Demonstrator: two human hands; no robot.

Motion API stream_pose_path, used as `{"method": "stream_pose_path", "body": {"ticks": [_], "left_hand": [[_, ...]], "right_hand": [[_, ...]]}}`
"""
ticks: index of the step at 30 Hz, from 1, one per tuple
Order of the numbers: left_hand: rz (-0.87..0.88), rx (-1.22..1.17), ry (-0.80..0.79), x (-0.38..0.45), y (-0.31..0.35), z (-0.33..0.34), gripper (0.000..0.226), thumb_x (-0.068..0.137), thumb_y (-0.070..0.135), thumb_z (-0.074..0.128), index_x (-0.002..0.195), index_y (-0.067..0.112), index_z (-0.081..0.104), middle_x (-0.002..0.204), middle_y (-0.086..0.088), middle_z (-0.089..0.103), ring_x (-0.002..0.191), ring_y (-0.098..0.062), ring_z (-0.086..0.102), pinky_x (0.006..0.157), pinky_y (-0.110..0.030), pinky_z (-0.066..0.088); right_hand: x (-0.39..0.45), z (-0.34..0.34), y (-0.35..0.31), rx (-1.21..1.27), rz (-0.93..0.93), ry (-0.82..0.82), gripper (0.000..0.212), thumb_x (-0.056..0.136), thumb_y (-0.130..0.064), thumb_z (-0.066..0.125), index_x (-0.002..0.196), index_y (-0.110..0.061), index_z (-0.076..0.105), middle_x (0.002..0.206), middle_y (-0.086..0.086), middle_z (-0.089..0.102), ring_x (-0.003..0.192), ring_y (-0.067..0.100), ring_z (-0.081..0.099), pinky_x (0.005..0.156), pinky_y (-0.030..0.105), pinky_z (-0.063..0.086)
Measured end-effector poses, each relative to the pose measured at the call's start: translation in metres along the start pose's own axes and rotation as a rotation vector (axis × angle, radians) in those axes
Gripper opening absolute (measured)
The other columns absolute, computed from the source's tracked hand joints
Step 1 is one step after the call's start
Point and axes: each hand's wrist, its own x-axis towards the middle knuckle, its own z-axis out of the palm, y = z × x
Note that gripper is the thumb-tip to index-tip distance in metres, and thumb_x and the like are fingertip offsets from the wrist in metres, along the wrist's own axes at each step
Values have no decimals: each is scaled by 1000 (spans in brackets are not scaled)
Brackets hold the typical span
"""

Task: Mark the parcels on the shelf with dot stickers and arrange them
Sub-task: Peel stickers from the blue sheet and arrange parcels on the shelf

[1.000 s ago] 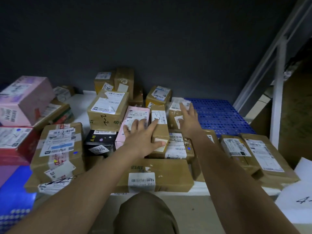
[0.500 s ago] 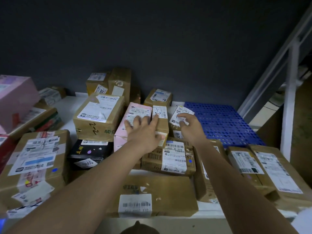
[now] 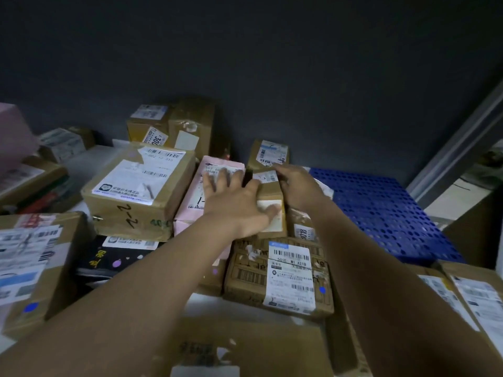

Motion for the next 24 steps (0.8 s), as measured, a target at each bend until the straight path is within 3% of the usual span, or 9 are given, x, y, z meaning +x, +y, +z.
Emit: {"method": "stream_pose_path", "body": {"ticks": [4, 8, 11, 13, 15, 17, 21, 24], "left_hand": [[53, 6, -16, 1, -8, -3, 62, 89, 64, 32, 145, 38, 27, 159, 2, 6, 145, -28, -9, 113, -55, -16], [111, -34, 0, 3, -6, -5, 61, 87, 38, 46, 145, 38, 25, 156, -1, 17, 145, -30, -1, 112, -57, -15], [93, 1, 12, 10, 2, -6, 50, 91, 33, 41, 141, 30, 40, 154, -3, 25, 144, -31, 7, 113, -57, -10], [67, -1, 35, 15, 9, -6, 44, 95, 34, 35, 135, 25, 49, 151, -4, 31, 143, -30, 13, 115, -56, -5], [60, -7, 60, 20, 15, -6, 43, 97, 36, 33, 132, 21, 52, 149, -6, 35, 142, -29, 17, 116, -54, -2], [70, 12, 85, 27, 16, -6, 45, 98, 39, 32, 134, 20, 50, 149, -7, 35, 143, -29, 16, 116, -53, 0], [67, 75, 144, 43, 7, -6, 48, 97, 41, 36, 140, 21, 40, 150, -9, 32, 143, -31, 14, 116, -50, 7], [29, 62, 166, 49, -1, -7, 46, 97, 40, 37, 138, 22, 41, 149, -9, 32, 143, -31, 15, 117, -49, 12]], "right_hand": [[13, -12, 1, -74, 88, -131, 50, 96, -22, 44, 145, -31, 38, 148, 8, 40, 131, 29, 41, 109, 39, 35], [23, -19, 11, -55, 121, -189, 42, 97, -12, 42, 136, -27, 52, 140, 6, 50, 120, 24, 50, 100, 32, 42], [28, -20, 11, -7, 147, -142, 34, 99, -20, 44, 129, -26, 57, 128, 5, 59, 103, 21, 57, 83, 29, 47], [34, -20, 8, 47, 175, -101, 36, 99, -25, 45, 134, -25, 52, 133, 8, 56, 107, 25, 58, 86, 31, 47], [42, -17, 6, 58, 194, -91, 47, 97, -35, 49, 142, -20, 43, 143, 10, 47, 123, 29, 50, 101, 35, 42], [49, -15, 1, 54, 229, -120, 66, 91, -50, 53, 146, -19, 35, 147, 9, 41, 130, 30, 43, 107, 38, 36], [69, 3, 3, 80, 321, -115, 112, 52, -90, 50, 145, -30, 30, 142, 7, 46, 127, 31, 46, 103, 48, 40], [91, 26, 17, 113, 403, -82, 135, 26, -101, 45, 144, -39, 20, 139, 5, 48, 122, 33, 48, 98, 53, 40]]}}
